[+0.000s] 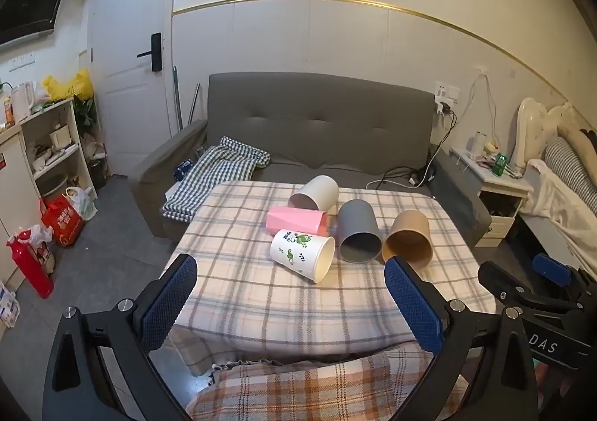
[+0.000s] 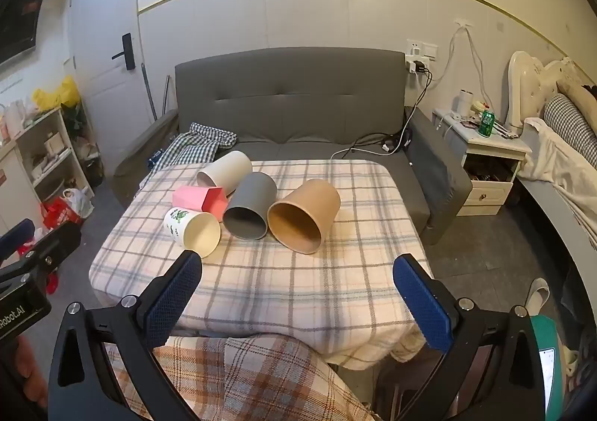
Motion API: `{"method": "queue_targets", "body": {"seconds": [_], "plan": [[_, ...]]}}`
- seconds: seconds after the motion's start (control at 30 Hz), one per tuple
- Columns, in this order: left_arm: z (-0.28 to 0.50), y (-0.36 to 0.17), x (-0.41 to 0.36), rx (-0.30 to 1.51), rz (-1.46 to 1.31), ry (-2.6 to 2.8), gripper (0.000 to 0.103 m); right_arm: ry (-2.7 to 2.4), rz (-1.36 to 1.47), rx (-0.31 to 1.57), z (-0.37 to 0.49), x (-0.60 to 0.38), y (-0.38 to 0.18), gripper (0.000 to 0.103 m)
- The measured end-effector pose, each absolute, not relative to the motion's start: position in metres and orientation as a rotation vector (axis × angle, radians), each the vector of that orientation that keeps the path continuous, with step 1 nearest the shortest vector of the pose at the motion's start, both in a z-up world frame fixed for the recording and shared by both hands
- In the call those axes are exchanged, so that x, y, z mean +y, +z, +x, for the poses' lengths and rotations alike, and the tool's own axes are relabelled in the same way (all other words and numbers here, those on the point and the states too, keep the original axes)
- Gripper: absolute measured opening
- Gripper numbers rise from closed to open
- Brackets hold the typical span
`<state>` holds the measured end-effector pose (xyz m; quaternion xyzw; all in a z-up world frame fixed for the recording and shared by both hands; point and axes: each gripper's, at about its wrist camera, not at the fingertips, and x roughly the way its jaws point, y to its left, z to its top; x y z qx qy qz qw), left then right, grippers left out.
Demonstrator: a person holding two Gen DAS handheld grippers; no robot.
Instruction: Flip cup upside down
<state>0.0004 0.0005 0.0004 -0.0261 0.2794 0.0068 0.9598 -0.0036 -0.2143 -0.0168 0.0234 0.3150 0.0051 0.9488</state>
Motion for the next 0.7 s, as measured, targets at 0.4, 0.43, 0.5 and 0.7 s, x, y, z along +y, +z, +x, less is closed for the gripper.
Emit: {"method": "queue_targets", "body": {"seconds": [0.4, 0.43, 0.5, 0.7], "plan": [[0.0002, 0.0007, 0.0004, 0.567, -0.049, 0.015, 0.103, 0.009, 0.043, 0.649, -0.0034, -0.2145, -0.0187, 0.103], [0.0002, 0.0006, 0.0003, 0.567, -0.049, 0.015, 0.103, 0.01, 0.042, 0.649, -0.0034, -0.2143, -0.0188, 0.103], [0.0001, 0.0006, 0.0003, 0.567, -0.049, 0.016, 0.103, 0.01, 0.043, 0.649, -0.0036, -0.2149, -0.0187, 0.103], [-0.0011, -0.0024, 0.0022, 0.568, -0.049, 0.017, 0.103, 0.01, 0.044, 0.651, -0.0011, -0.2155, -0.0179, 0.103]]}}
